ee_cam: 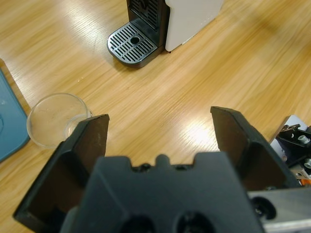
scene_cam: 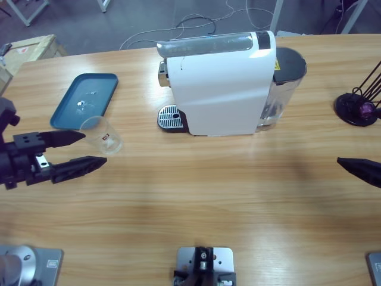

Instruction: Pour coffee

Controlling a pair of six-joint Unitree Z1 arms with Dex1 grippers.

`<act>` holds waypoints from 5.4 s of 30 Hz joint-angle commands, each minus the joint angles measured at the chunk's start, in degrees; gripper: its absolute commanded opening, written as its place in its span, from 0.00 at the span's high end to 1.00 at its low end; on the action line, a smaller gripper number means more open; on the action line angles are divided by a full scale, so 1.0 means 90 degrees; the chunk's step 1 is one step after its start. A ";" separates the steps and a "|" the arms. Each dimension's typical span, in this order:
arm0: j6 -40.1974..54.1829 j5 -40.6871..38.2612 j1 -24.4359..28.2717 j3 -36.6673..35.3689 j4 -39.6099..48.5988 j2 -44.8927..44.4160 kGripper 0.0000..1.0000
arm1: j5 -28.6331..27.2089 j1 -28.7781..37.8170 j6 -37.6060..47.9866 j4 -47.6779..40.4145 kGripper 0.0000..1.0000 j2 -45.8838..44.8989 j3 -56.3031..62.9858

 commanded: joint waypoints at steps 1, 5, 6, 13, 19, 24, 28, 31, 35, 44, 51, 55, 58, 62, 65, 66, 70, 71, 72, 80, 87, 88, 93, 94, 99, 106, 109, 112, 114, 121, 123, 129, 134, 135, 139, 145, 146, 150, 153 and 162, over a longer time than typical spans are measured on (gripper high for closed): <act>-0.0091 0.0107 -0.0040 0.0201 0.0048 0.0084 0.11 | 0.0015 0.0025 0.0090 -0.0036 0.00 -0.0001 0.0139; -0.0173 0.0031 -0.0040 0.0134 -0.0001 0.0278 0.10 | 0.0015 0.0025 0.0091 -0.0049 0.00 -0.0072 0.0158; -0.0341 -0.0022 -0.0040 -0.0051 0.0130 0.0350 0.06 | 0.0017 0.0025 0.0091 -0.0065 0.00 -0.0085 0.0164; -0.1932 -0.2426 0.1319 -0.1614 0.0411 0.0561 0.26 | 0.0015 0.0025 0.0091 -0.0104 0.00 -0.0207 0.0207; -0.4221 -0.3948 0.2235 -0.1704 -0.1897 0.2092 0.41 | 0.0034 0.0025 0.0091 -0.0120 0.00 -0.0249 0.0227; -0.5096 -0.4020 0.2245 -0.2139 -0.2112 0.2879 0.37 | 0.0074 0.0025 0.0091 -0.0125 0.00 -0.0347 0.0258; -0.5671 -0.4493 0.2245 -0.2334 -0.2397 0.3428 0.37 | 0.0072 0.0025 0.0091 -0.0133 0.00 -0.0337 0.0256; -0.5790 -0.4536 0.2245 -0.2350 -0.2493 0.3526 0.37 | 0.0064 0.0025 0.0091 -0.0133 0.00 -0.0353 0.0256; -0.5796 -0.4981 0.2245 -0.2356 -0.2760 0.3750 0.37 | 0.0044 0.0025 0.0091 -0.0133 0.00 -0.0417 0.0268; -0.5786 -0.5010 0.2245 -0.2430 -0.2858 0.4102 0.37 | 0.0025 0.0025 0.0091 -0.0143 0.00 -0.0496 0.0291; -0.5739 -0.5000 0.2255 -0.2448 -0.2858 0.4258 0.37 | 0.0015 0.0025 0.0091 -0.0143 0.00 -0.0529 0.0295; -0.5757 -0.5090 0.2255 -0.2702 -0.2893 0.4463 0.37 | 0.0005 0.0025 0.0091 -0.0143 0.00 -0.0552 0.0305; -0.5757 -0.5131 0.2255 -0.2829 -0.2897 0.4530 0.37 | -0.0005 0.0025 0.0091 -0.0143 0.00 -0.0562 0.0305; -0.5747 -0.5141 0.2255 -0.2846 -0.2915 0.4541 0.55 | -0.0014 0.0025 0.0091 -0.0143 0.00 -0.0562 0.0305; -0.5737 -0.5161 0.2226 -0.2831 -0.3022 0.4524 0.81 | -0.0014 0.0025 0.0091 -0.0143 0.00 -0.0554 0.0305; -0.5729 -0.5176 0.2198 -0.2842 -0.3063 0.4530 0.82 | -0.0014 0.0025 0.0091 -0.0143 0.00 -0.0558 0.0305; -0.5698 -0.5313 0.2167 -0.2846 -0.3249 0.4532 1.00 | -0.0014 0.0025 0.0091 -0.0143 0.00 -0.0562 0.0305; -0.5690 -0.5340 0.2163 -0.2856 -0.3278 0.4530 1.00 | -0.0012 0.0025 0.0091 -0.0143 0.00 -0.0562 0.0305; -0.5684 -0.5352 0.2153 -0.2877 -0.3288 0.4522 1.00 | -0.0014 0.0025 0.0091 -0.0143 0.00 -0.0562 0.0305; -0.5669 -0.5450 0.2073 -0.3389 -0.3210 0.4227 1.00 | -0.0014 0.0025 0.0091 -0.0143 0.00 -0.0572 0.0305; -0.5409 -0.5100 0.1933 -0.3995 -0.2415 0.3793 0.96 | -0.0018 0.0025 0.0133 -0.0096 0.00 -0.0591 0.0268; -0.5165 -0.4805 0.1892 -0.3977 -0.2145 0.3614 0.54 | -0.0042 0.0025 0.0195 0.0025 0.00 -0.0597 0.0193; -0.2768 -0.2196 0.1554 -0.3811 0.0173 0.1989 0.09 | -0.0768 0.0011 0.0994 0.1654 0.00 -0.0177 -0.0812; -0.2196 -0.1586 0.1413 -0.3809 0.0740 0.1670 0.09 | -0.1024 -0.0085 0.1209 0.1962 0.00 0.0002 -0.1031; -0.0792 0.0582 0.0786 -0.2852 0.1990 0.0416 0.02 | -0.0794 -0.2405 0.2129 0.2798 0.00 0.1040 -0.1900; -0.0503 0.0964 0.0751 -0.1077 0.2161 -0.1312 0.08 | -0.0425 -0.3684 0.2828 0.2175 0.40 0.2663 -0.1881; -0.0503 0.0996 0.0751 -0.0745 0.2101 -0.1634 0.11 | -0.0454 -0.3706 0.2963 0.1468 0.46 0.2754 -0.1365; -0.0473 0.1093 0.0741 -0.0676 0.2077 -0.1453 0.11 | -0.0655 -0.3718 0.3056 0.1058 0.46 0.2784 -0.0998; -0.0473 0.1162 0.0741 -0.0608 0.1984 -0.1250 0.11 | -0.0682 -0.3805 0.3060 0.0904 0.46 0.3085 -0.0967; -0.0454 0.1201 0.0741 -0.0221 0.1355 -0.1326 0.11 | -0.1020 -0.3948 0.3056 0.0736 0.46 0.3639 -0.0965; -0.0454 0.1211 0.0741 -0.0217 0.1341 -0.1296 0.11 | -0.1075 -0.4147 0.3050 0.0670 0.45 0.3811 -0.0955; -0.0454 0.1222 0.0739 -0.0209 0.1322 -0.1293 0.11 | -0.1003 -0.4380 0.3031 0.0240 0.46 0.4284 -0.0865; -0.0454 0.1240 0.0737 -0.0209 0.1322 -0.1289 0.11 | -0.0971 -0.4380 0.2976 -0.0307 0.46 0.4422 -0.0611; -0.0454 0.1240 0.0737 -0.0209 0.1322 -0.1289 0.11 | -0.0971 -0.4380 0.2972 -0.0368 0.46 0.4436 -0.0582; -0.0454 0.1240 0.0739 -0.0209 0.1322 -0.1289 0.11 | -0.1085 -0.4380 0.2972 -0.0747 0.46 0.4504 -0.0437; -0.0454 0.1240 0.0737 -0.0209 0.1322 -0.1271 0.11 | -0.1210 -0.4370 0.2953 -0.1479 0.46 0.4635 -0.0154; -0.0454 0.1240 0.0741 -0.0209 0.1322 -0.1263 0.11 | -0.1221 -0.4370 0.2953 -0.1516 0.46 0.4700 -0.0154; -0.0454 0.1240 0.0732 -0.0213 0.1322 -0.1261 0.11 | -0.1268 -0.4370 0.2953 -0.1627 0.46 0.4879 -0.0154; -0.0454 0.1240 0.0732 -0.0217 0.1322 -0.1259 0.11 | -0.1282 -0.4372 0.2965 -0.1719 0.46 0.5071 -0.0170; -0.0454 0.1240 0.0737 -0.0215 0.1322 -0.1257 0.11 | -0.1344 -0.4370 0.2992 -0.2065 0.46 0.5551 -0.0174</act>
